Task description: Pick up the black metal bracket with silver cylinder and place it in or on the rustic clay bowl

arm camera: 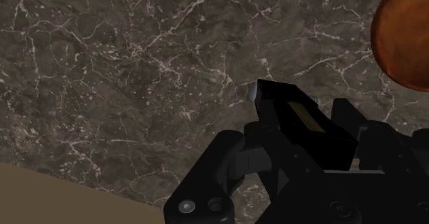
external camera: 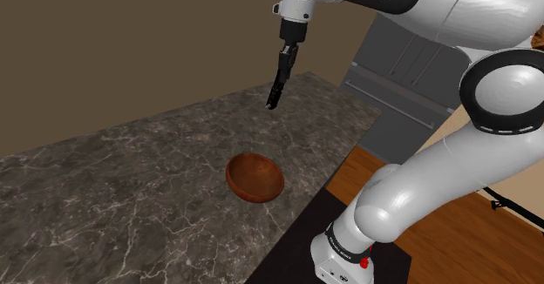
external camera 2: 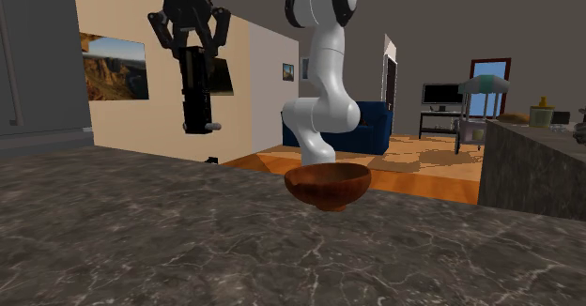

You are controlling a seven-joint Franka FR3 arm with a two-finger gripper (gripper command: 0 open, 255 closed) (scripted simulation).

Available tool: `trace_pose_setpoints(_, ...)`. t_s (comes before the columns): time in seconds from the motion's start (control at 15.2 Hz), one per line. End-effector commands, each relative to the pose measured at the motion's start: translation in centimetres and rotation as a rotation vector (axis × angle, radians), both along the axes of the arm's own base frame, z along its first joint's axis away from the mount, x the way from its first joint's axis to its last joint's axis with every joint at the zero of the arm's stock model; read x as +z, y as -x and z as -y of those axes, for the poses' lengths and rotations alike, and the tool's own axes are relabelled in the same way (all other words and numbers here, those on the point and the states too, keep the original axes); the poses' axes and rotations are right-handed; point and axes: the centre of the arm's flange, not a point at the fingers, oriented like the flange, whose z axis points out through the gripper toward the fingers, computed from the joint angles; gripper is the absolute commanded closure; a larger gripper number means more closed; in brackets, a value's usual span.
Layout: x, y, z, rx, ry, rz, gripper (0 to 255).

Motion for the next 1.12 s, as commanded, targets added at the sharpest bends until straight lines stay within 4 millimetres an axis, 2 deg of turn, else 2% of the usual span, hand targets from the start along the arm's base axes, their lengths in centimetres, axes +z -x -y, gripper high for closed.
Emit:
trace_pose_setpoints(0.0, 0.6, 1.6, -2.1, -0.001, 0.001, 0.000, 255)
trace_pose_setpoints(1.06, 4.2, 13.5, -19.6, -0.001, 0.001, 0.000, 255)
